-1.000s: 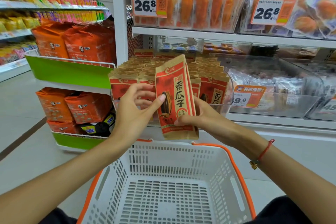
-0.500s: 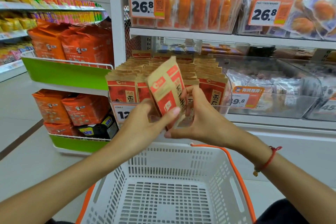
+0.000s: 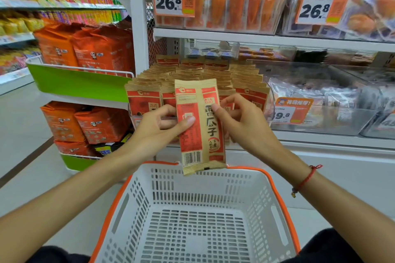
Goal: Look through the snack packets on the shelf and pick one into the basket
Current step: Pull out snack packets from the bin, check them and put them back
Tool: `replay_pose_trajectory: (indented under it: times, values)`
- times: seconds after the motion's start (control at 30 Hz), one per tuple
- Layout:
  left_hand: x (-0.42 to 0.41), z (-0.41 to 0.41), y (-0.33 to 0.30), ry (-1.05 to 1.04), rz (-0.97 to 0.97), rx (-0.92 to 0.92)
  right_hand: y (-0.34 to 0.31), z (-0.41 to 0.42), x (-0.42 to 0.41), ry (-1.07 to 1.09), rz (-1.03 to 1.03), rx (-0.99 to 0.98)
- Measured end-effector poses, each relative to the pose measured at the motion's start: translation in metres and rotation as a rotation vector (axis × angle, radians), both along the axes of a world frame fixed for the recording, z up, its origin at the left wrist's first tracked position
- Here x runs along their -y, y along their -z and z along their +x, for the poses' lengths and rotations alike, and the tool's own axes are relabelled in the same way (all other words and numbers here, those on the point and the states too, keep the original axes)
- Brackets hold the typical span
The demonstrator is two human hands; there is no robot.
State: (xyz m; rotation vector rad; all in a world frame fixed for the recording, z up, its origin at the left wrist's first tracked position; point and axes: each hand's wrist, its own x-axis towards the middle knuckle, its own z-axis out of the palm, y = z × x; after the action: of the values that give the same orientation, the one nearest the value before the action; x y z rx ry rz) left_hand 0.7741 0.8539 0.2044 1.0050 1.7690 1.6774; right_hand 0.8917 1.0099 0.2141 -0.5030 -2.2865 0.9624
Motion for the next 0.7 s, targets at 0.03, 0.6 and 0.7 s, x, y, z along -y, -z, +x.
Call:
replay_pose_trajectory:
  times: [0.03, 0.6, 0.7]
  values:
    - [0.0, 0.0, 0.0, 0.018, -0.006, 0.001, -0.001, 0.0, -0.001, 0.018, -0.014, -0.035]
    - [-0.008, 0.008, 0.001, 0.012, -0.037, 0.052, 0.003, 0.003, -0.01, 0.076, 0.194, -0.373]
    - [-0.007, 0.008, 0.002, -0.019, -0.016, 0.041, 0.005, 0.001, -0.01, 0.082, 0.04, -0.305]
